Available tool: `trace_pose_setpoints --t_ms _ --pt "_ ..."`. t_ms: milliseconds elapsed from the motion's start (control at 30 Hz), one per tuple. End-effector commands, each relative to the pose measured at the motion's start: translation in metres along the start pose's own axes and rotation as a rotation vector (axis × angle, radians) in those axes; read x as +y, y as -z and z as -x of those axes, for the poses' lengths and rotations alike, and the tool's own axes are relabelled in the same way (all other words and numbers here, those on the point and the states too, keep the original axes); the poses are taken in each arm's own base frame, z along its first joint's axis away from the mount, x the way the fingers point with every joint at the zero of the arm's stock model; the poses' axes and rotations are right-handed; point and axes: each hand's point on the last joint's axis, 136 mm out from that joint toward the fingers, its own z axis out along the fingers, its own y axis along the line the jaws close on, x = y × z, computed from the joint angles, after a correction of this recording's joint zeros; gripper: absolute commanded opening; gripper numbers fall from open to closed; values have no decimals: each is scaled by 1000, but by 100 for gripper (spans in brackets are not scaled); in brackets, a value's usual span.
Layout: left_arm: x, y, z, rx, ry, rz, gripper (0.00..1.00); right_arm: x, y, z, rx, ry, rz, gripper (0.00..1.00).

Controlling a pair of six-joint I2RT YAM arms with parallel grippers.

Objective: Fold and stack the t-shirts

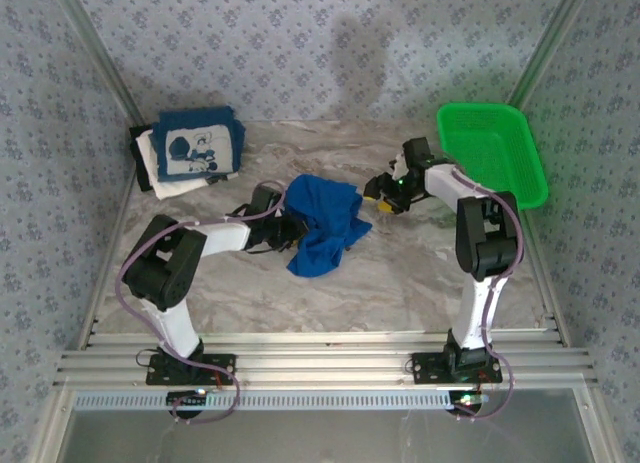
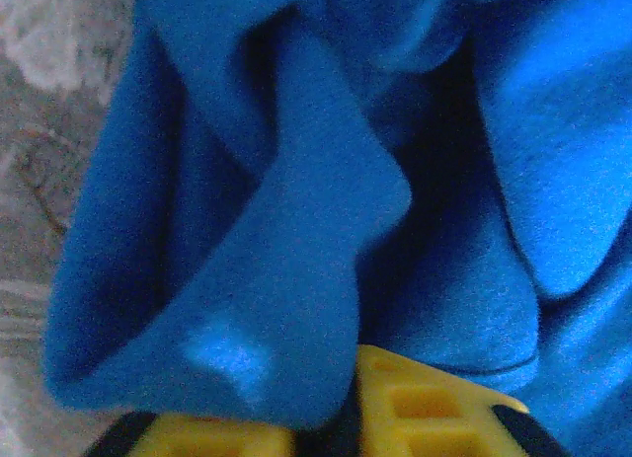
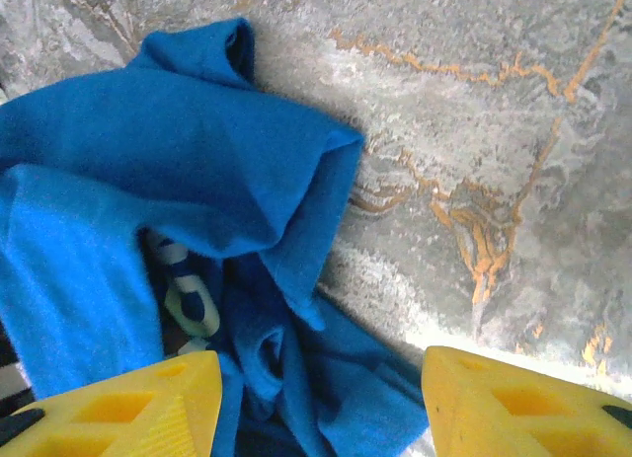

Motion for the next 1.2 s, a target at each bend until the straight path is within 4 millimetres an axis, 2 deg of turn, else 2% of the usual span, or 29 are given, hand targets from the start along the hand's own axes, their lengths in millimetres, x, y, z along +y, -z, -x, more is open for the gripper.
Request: trace_pose_setpoints --t_ms 0,67,300,433,567,700,867,933,1167 --pt "-18 8 -7 44 -63 -43 4 5 -5 15 -5 7 17 58" --pt "-19 19 -10 47 -85 -32 0 11 -11 19 3 16 32 58" --pt "-26 68 -15 30 -160 -1 0 36 -18 43 -53 -15 124 59" --pt "-29 88 -15 14 -180 -10 0 57 -25 46 -39 -13 182 59" --pt "-20 92 -16 16 -180 12 2 67 -37 36 8 6 174 59" --pt "-15 91 -19 16 -166 10 8 65 -46 26 34 -2 164 59" --pt "-12 91 -25 36 -151 -2 31 67 -50 16 56 13 160 59" --pt "-6 93 -29 44 -143 7 36 67 -51 14 63 11 154 59" --pt "6 98 -41 51 -122 1 41 67 -51 11 61 15 154 59"
